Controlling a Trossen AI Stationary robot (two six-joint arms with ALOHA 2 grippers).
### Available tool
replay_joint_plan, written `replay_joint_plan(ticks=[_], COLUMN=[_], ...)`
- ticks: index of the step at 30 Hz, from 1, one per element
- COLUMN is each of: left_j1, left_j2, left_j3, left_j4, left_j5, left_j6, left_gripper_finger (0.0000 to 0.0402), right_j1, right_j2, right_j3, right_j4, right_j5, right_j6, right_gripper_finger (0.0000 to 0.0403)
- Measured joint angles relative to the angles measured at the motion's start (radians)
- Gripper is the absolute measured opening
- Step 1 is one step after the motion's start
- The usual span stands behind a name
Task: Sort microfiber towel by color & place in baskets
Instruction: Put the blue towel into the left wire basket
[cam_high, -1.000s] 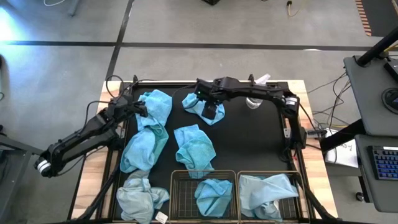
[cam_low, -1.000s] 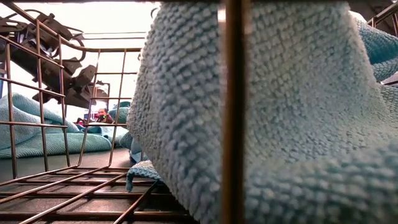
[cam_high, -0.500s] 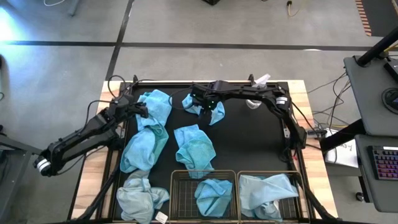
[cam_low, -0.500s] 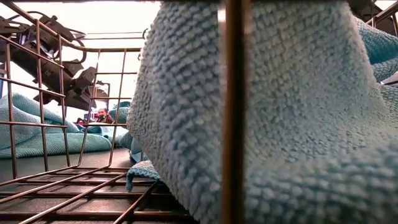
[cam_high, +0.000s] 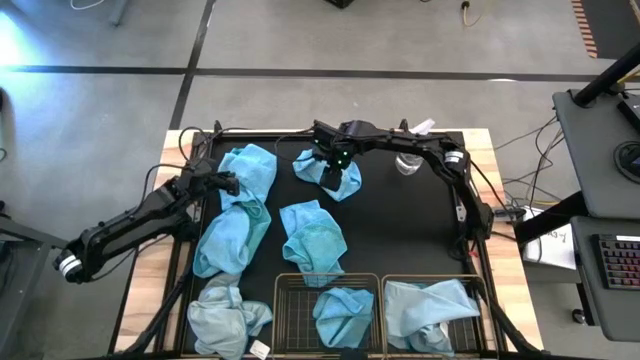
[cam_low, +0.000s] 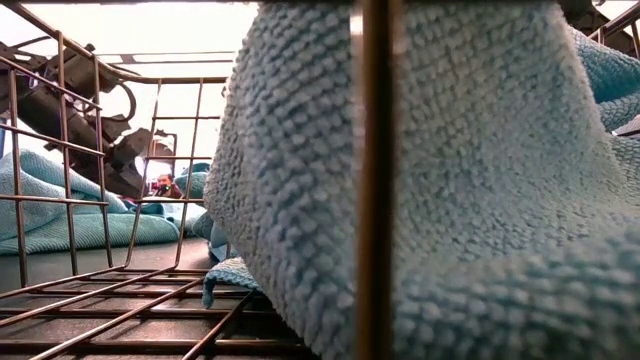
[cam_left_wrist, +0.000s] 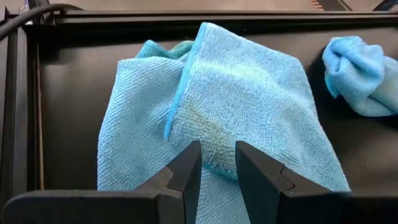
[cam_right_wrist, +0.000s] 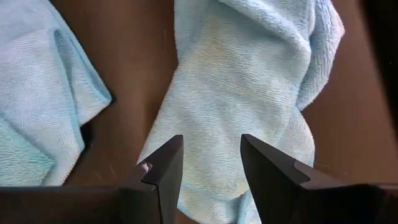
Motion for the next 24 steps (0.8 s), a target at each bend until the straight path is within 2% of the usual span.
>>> replay_joint_plan(ticks=[6, 10, 12, 19, 24], left_j1=[0.0, -0.001, -0.001, -0.001, -0.002], left_j2=[-0.002, -0.003, -0.003, -0.003, -0.003], left_j3=[-0.005, -0.005, -0.006, -0.006, -0.006], left_j4=[0.026, 0.061, 0.074, 0.115, 0.148], left_j5=[0.041, 0.079, 0.081, 0.102, 0.134], left_j6=[0.007, 0.013, 0.02, 0.025, 0.025], left_gripper_finger=[0.0084, 0.0084, 0.0084, 0.0084, 0.0084], right_j1=[-0.013, -0.012, -0.01, -0.012, -0.012], right_j2=[0.0, 0.0, -0.003, -0.034, -0.036], right_j3=[-0.061, -0.136, -0.16, -0.196, -0.199], right_j4=[0.055, 0.068, 0.081, 0.107, 0.093], right_j5=[-0.097, -0.093, -0.045, -0.04, -0.051], right_j6=[-0.019, -0.058, -0.076, -0.112, -0.207], right_gripper_finger=[0.0155, 0.0155, 0.0155, 0.0155, 0.0155])
